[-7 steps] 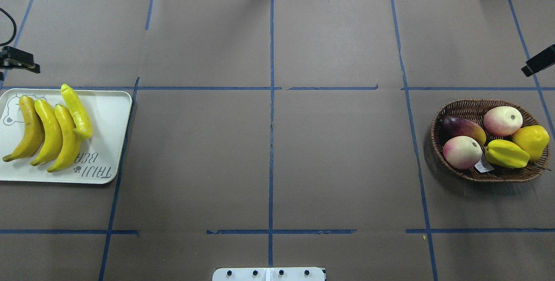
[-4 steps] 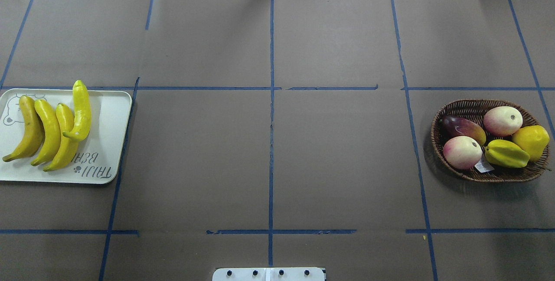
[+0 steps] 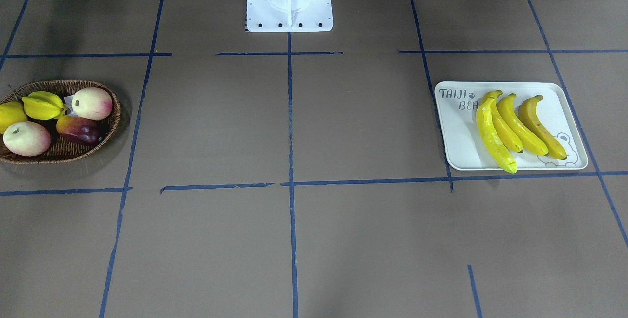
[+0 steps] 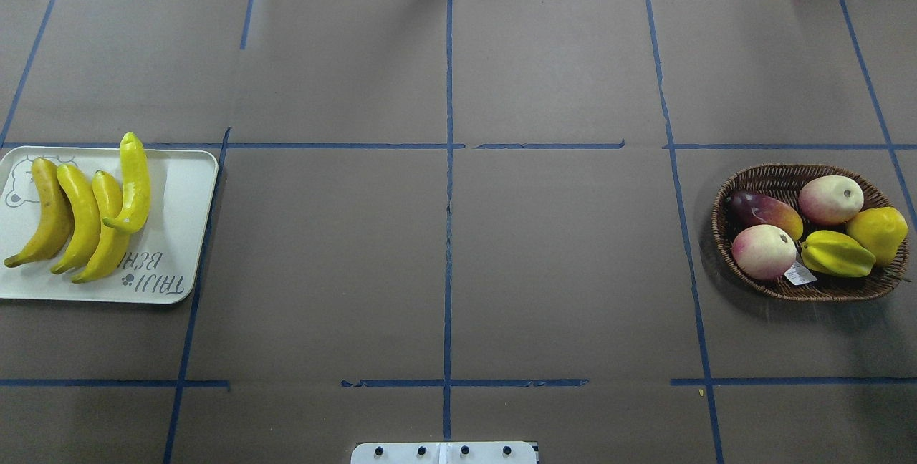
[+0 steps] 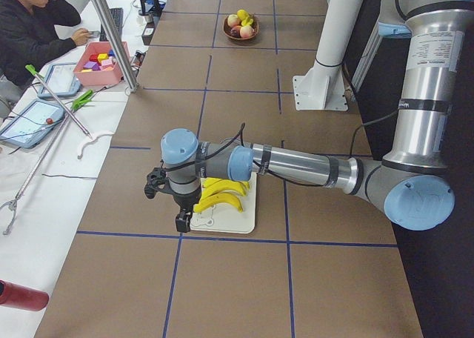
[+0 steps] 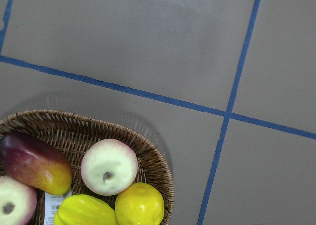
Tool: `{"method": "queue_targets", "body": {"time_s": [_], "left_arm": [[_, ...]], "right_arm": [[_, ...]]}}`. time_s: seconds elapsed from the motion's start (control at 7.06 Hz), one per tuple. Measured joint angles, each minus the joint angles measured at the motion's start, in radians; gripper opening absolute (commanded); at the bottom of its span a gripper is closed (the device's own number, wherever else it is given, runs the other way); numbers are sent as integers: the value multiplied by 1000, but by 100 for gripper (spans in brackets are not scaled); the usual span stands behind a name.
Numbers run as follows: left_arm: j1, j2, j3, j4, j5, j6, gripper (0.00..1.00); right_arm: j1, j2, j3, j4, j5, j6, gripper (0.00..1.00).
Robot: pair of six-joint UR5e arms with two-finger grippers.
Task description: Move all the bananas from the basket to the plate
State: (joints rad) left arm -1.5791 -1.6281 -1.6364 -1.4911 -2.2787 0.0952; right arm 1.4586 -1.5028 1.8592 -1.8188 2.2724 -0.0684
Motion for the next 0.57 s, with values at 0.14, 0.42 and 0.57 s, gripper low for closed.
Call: {"method": "queue_targets", "body": {"time_s": [0.14,0.42,0.57], "left_arm": [[-14,11,46,-2,-36,25,100],[-22,41,80,-32,-83,17,100],[-22,48,80,-38,-88,-4,100]], "right_arm": [[35,-2,-34,0,25,1,100],[98,-26,-94,-1,87,0,100],[116,-44,-109,-1,109,0,100]]}}
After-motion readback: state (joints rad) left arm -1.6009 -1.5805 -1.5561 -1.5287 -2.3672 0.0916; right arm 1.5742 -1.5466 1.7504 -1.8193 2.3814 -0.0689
